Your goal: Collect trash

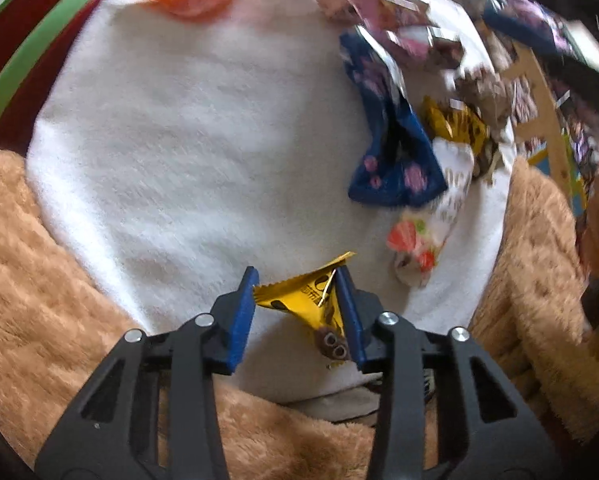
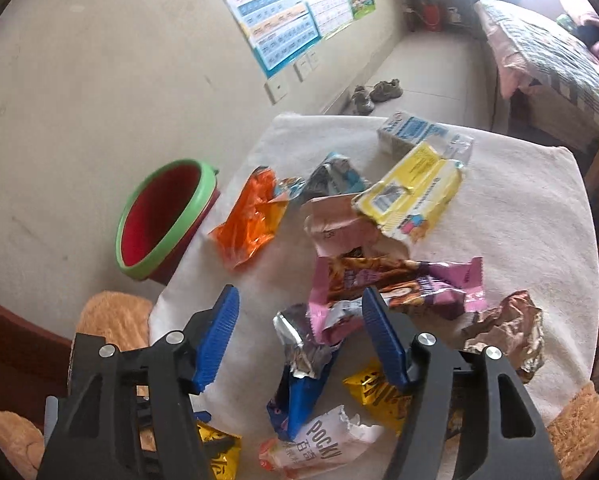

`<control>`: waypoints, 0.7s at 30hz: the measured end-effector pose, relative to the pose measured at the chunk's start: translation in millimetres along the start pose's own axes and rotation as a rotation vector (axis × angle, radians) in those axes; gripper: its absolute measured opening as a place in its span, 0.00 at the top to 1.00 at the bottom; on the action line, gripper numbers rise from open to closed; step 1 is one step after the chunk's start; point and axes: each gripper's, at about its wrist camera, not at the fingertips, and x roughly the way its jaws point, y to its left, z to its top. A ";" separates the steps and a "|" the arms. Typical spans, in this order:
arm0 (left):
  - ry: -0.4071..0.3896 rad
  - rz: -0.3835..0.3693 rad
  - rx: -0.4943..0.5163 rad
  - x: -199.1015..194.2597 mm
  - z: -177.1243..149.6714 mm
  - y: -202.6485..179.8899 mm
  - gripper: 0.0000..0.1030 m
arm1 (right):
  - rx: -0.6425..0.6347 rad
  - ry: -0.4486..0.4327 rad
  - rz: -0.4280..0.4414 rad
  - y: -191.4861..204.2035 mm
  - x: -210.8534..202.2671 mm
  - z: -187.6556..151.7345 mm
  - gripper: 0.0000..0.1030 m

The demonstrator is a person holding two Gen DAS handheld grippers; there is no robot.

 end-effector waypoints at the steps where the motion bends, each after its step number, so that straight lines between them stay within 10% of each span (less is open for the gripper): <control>1: -0.022 0.002 -0.017 -5.0 4.4 5.6 0.65 | 0.007 0.001 -0.004 -2.5 0.1 0.0 0.40; 13: -0.246 0.177 -0.027 -35.6 79.8 29.8 0.65 | 0.017 0.086 -0.033 -6.6 11.5 -16.3 0.40; 21: -0.309 0.187 -0.056 -35.3 86.5 27.5 0.31 | -0.031 0.164 -0.007 12.0 23.1 -35.5 0.40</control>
